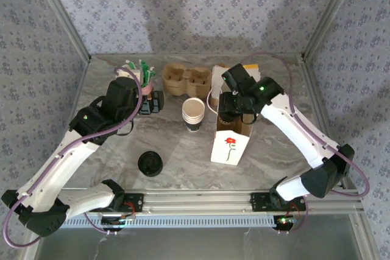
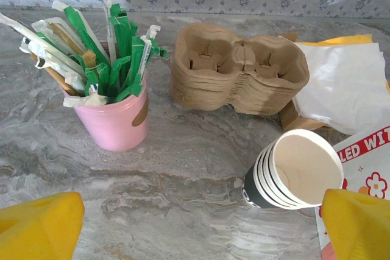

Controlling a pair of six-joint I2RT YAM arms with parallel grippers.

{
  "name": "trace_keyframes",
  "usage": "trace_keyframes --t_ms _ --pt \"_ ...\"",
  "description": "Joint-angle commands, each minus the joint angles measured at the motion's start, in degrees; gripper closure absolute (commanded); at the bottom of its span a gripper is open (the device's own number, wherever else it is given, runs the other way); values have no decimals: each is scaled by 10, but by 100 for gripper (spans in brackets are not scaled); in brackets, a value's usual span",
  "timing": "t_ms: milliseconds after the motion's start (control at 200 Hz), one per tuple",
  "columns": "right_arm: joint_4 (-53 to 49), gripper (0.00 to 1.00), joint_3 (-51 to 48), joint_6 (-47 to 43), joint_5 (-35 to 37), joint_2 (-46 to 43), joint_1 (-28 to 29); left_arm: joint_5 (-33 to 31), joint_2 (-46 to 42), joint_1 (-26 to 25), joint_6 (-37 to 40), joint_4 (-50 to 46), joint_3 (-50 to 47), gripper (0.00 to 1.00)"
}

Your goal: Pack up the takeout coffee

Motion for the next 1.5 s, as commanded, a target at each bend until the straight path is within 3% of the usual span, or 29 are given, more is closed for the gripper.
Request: trace_keyframes --t_ms 0,840,1494 --pt "-18 32 19 -5 21 9 -4 1 6 3 4 4 22 0" --pt "0 32 33 -21 29 72 -19 -5 6 3 8 1 19 0" --pt "16 32 -4 -24 28 61 -27 -4 7 3 6 -4 25 0"
